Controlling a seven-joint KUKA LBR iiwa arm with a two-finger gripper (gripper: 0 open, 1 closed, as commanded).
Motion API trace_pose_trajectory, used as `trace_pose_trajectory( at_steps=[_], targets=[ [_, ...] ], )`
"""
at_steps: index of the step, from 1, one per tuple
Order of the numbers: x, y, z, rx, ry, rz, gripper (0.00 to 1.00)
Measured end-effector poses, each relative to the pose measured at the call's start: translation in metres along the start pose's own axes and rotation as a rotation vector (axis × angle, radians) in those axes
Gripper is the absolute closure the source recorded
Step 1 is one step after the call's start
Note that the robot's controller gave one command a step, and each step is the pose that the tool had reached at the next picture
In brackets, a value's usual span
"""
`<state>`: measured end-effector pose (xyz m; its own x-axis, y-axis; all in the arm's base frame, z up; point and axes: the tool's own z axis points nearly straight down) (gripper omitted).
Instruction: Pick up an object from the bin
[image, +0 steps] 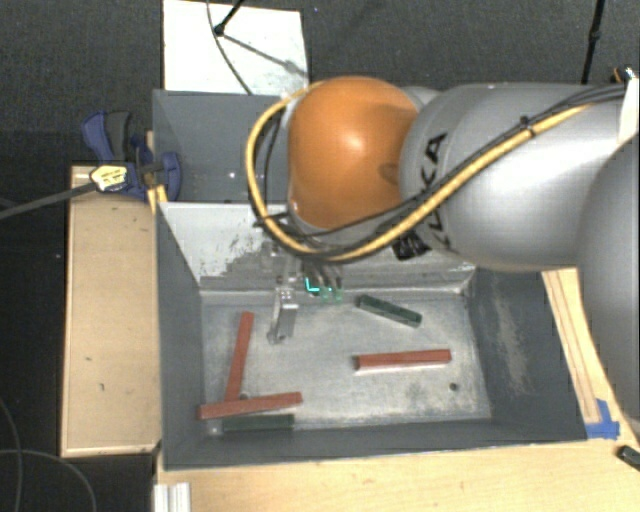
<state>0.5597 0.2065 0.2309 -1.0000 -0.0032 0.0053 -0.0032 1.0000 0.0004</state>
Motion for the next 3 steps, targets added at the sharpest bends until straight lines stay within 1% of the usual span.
trace_pose_trajectory(
  at_steps=[1,2,3],
  targets=[
    [0.069,0.026,0.069,0.001,-0.001,-0.399,0.0],
    [0.072,0.026,0.158,0.001,-0.007,-0.571,0.0],
    [0.072,0.027,0.156,0.0,-0.006,-0.564,1.0]
  ],
)
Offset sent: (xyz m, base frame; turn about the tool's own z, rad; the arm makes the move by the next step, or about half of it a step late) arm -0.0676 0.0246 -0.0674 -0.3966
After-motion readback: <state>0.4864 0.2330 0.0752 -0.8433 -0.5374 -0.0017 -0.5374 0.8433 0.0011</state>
